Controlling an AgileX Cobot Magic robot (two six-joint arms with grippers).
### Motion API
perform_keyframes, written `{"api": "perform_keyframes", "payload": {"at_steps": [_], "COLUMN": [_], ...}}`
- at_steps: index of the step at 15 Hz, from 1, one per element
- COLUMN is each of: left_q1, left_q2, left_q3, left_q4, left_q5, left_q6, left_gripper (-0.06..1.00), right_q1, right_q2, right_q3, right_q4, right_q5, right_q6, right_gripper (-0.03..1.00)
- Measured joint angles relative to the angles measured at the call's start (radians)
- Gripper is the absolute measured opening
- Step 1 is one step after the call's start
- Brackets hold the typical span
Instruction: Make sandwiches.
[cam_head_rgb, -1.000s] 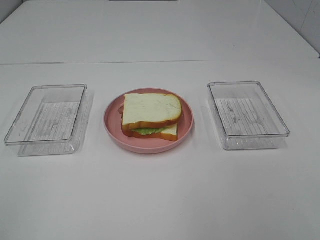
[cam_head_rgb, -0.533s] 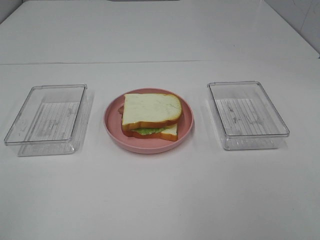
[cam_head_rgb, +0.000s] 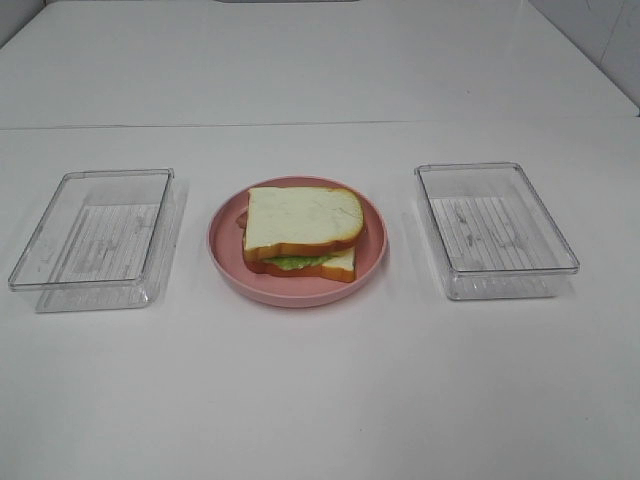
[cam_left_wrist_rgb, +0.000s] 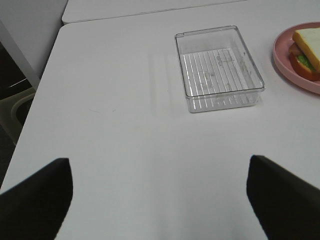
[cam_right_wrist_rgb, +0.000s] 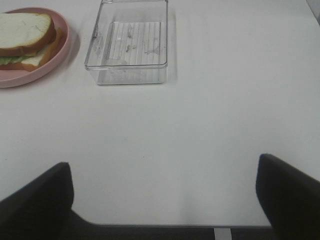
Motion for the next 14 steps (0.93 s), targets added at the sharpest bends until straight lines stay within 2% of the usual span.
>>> {"api": "perform_keyframes", "payload": {"at_steps": [14], "left_q1": [0.0], "left_q2": [0.0], "left_q3": [0.0], "left_q4": [0.0], "left_q5": [0.0], "left_q6": [0.0], "left_gripper": [0.86], "right_q1": [-0.012], "right_q2": [0.0], "right_q3": [0.0], "right_q4": [0.0], "right_q5": [0.0], "right_q6": [0.0], "right_gripper": [0.95]}}
